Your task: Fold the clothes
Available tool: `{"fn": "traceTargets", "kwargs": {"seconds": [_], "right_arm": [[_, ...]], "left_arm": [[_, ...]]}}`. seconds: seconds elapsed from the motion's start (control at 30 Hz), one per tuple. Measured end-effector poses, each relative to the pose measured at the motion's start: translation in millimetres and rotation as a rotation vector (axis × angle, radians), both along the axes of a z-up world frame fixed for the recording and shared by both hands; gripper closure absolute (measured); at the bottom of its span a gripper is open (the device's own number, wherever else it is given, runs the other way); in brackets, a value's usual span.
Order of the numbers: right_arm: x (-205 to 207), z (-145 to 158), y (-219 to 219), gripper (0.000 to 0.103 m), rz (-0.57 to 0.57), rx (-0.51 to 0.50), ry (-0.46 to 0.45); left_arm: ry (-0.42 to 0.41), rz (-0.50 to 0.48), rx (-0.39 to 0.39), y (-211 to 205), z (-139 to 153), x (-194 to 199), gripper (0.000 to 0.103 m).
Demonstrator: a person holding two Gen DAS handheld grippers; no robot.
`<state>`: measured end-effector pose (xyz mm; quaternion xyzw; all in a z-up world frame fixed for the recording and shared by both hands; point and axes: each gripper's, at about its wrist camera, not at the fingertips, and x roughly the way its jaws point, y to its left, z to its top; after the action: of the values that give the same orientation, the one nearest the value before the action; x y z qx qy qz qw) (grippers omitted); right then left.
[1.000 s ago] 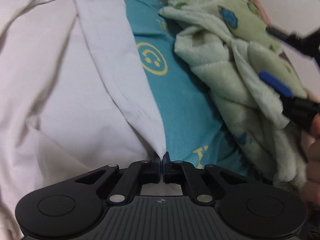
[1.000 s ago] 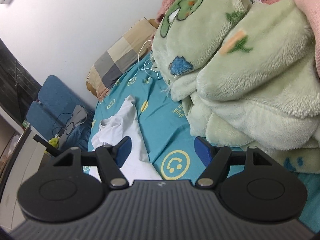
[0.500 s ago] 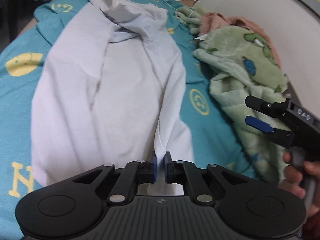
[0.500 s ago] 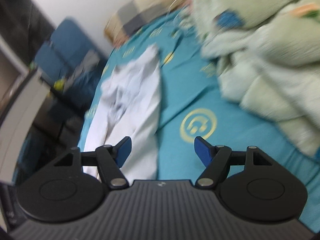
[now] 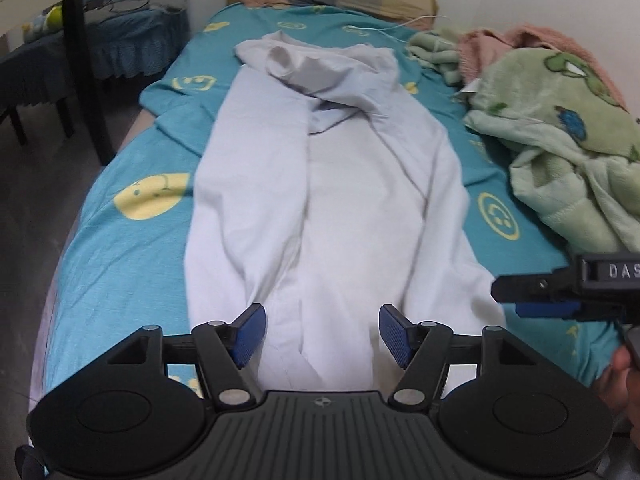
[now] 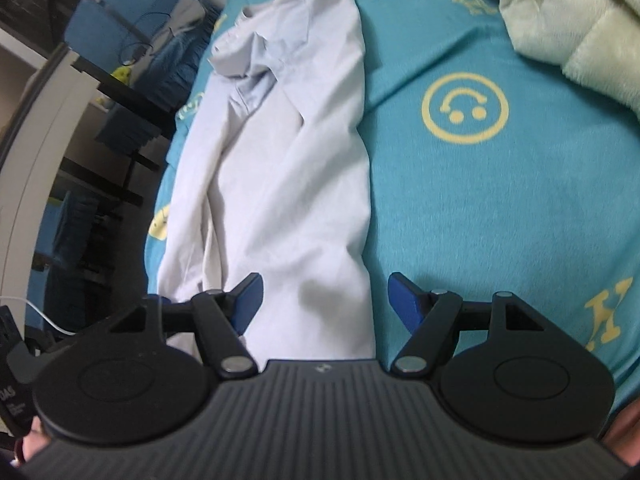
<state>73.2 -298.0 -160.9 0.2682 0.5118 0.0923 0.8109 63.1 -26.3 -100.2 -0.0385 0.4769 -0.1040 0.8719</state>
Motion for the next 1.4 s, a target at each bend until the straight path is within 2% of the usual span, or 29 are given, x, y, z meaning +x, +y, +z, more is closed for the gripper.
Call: {"fn": "traceTargets", "kwargs": {"seconds": [0.17, 0.23, 0.33, 0.47, 0.53, 0.6, 0.7, 0.83, 0.9, 0.93, 1.0, 1.07, 1.1, 1.13, 1.17, 1.23, 1.33, 1.4], "right_arm": [[3, -8, 7, 0.032, 0.024, -0.022, 0.033], [3, -10, 10, 0.032, 0.033, -0.038, 0.041], [4, -13, 12, 0.032, 0.041, -0.050, 0.058], [4, -17, 16, 0.032, 0.055, -0.069, 0.074], [4, -18, 19, 0.032, 0.064, -0.081, 0.080], [3, -19, 21, 0.031, 0.073, -0.084, 0.084], [-2, -20, 23, 0.031, 0.090, -0.037, 0.099], [-11, -24, 30, 0.031, 0.130, 0.032, 0.140], [-17, -23, 39, 0.031, 0.182, 0.026, 0.151], [-20, -22, 45, 0.032, 0.215, 0.021, 0.157], [-27, -19, 55, 0.042, 0.264, -0.014, 0.148], [-31, -17, 62, 0.063, 0.303, -0.078, 0.132], [-31, -16, 61, 0.071, 0.305, -0.079, 0.128], [-30, -16, 60, 0.085, 0.307, -0.078, 0.123], [-29, -15, 59, 0.089, 0.308, -0.077, 0.119], [-29, -11, 54, 0.091, 0.296, -0.060, 0.097], [-26, -1, 41, 0.091, 0.242, -0.006, 0.045], [-27, 4, 33, 0.091, 0.206, 0.020, 0.025]], "left_arm": [[0.021, 0.036, -0.022, 11, -6, 9, 0.034], [0.018, 0.048, -0.007, 13, -7, 12, 0.027], [0.005, 0.075, 0.038, 17, -9, 15, 0.024], [0.042, 0.103, 0.025, 26, -17, 21, 0.021], [0.072, 0.129, 0.002, 33, -22, 24, 0.021], [0.119, 0.142, -0.056, 41, -30, 27, 0.020], [0.148, 0.148, -0.118, 50, -37, 27, 0.015], [0.186, 0.091, -0.137, 47, -39, 22, 0.010], [0.214, 0.061, -0.165, 46, -39, 17, 0.010], [0.227, 0.055, -0.188, 48, -38, 14, 0.013], [0.270, 0.100, -0.259, 61, -40, 9, 0.023], [0.332, 0.160, -0.348, 78, -43, 3, 0.030], [0.365, 0.185, -0.392, 85, -46, -1, 0.034], [0.399, 0.209, -0.436, 91, -48, -4, 0.036], [0.432, 0.234, -0.480, 98, -51, -8, 0.037], [0.441, 0.226, -0.489, 98, -49, -14, 0.035], [0.448, 0.174, -0.453, 81, -50, -13, 0.021], [0.441, 0.152, -0.448, 72, -51, -9, 0.015]]}}
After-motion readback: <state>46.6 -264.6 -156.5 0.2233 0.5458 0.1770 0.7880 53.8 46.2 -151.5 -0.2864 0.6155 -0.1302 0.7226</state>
